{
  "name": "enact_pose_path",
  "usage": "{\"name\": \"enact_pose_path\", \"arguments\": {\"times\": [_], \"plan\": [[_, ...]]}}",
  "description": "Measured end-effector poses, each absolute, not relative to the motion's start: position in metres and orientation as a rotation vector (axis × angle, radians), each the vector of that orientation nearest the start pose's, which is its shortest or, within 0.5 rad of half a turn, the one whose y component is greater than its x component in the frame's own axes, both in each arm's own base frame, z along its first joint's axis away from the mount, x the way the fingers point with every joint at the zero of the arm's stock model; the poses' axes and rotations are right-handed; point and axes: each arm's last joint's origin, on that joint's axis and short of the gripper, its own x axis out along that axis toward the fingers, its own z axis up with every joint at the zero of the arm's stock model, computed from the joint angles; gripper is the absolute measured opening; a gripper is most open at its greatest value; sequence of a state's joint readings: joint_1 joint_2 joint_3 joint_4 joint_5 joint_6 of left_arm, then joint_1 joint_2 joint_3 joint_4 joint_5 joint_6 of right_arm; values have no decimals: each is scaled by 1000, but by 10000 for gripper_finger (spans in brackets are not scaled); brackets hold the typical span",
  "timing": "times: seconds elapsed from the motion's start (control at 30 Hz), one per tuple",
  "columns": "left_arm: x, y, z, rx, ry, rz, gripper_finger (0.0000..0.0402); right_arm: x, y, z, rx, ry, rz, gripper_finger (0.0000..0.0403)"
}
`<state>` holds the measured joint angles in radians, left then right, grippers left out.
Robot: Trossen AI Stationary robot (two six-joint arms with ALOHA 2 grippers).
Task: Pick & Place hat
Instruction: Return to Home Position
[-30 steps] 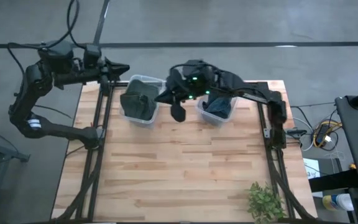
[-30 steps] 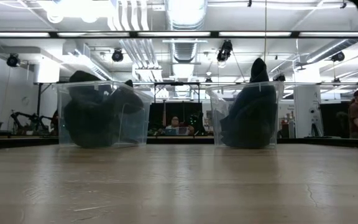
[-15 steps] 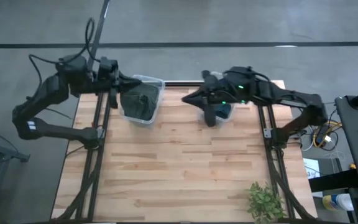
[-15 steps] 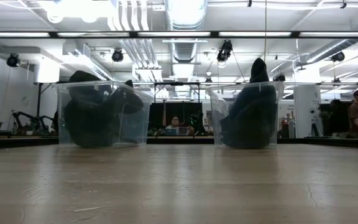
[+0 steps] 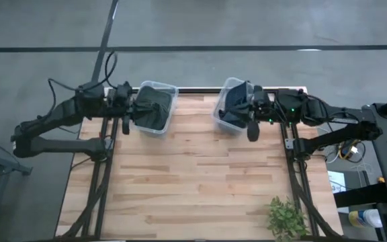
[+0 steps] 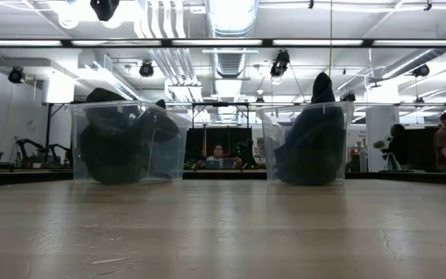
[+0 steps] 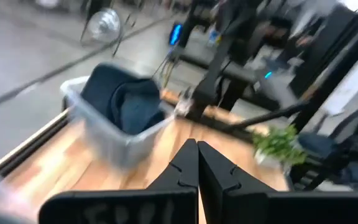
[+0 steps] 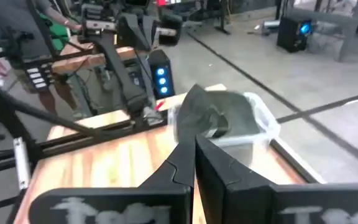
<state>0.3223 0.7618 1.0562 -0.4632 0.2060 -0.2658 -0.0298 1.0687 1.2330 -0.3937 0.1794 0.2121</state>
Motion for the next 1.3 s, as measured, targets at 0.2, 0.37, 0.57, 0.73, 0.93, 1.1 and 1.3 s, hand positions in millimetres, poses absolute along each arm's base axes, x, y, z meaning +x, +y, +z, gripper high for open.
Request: {"name": "enact_pose_path", "arguments": {"times": [0.2,0.37,0.57,0.73,0.93,1.1,1.3], "plan": [[122,30,384,-238,-112,47,0,203,1,382,205,163,13,8],[106,25,365,-228,-125,43,0,183,5,360,214,98,61,8],[95,20,336,-209,-112,2,0,162,7,334,195,97,77,9],[90,18,316,-206,-118,-10,0,151,7,319,139,4,87,9],[88,16,295,-213,-218,-63,0,142,9,290,116,-78,120,9],[92,14,268,-267,-214,-114,0,137,10,268,123,-139,144,9],[90,11,253,-294,-204,-139,0,131,10,250,105,-141,172,9]]}}
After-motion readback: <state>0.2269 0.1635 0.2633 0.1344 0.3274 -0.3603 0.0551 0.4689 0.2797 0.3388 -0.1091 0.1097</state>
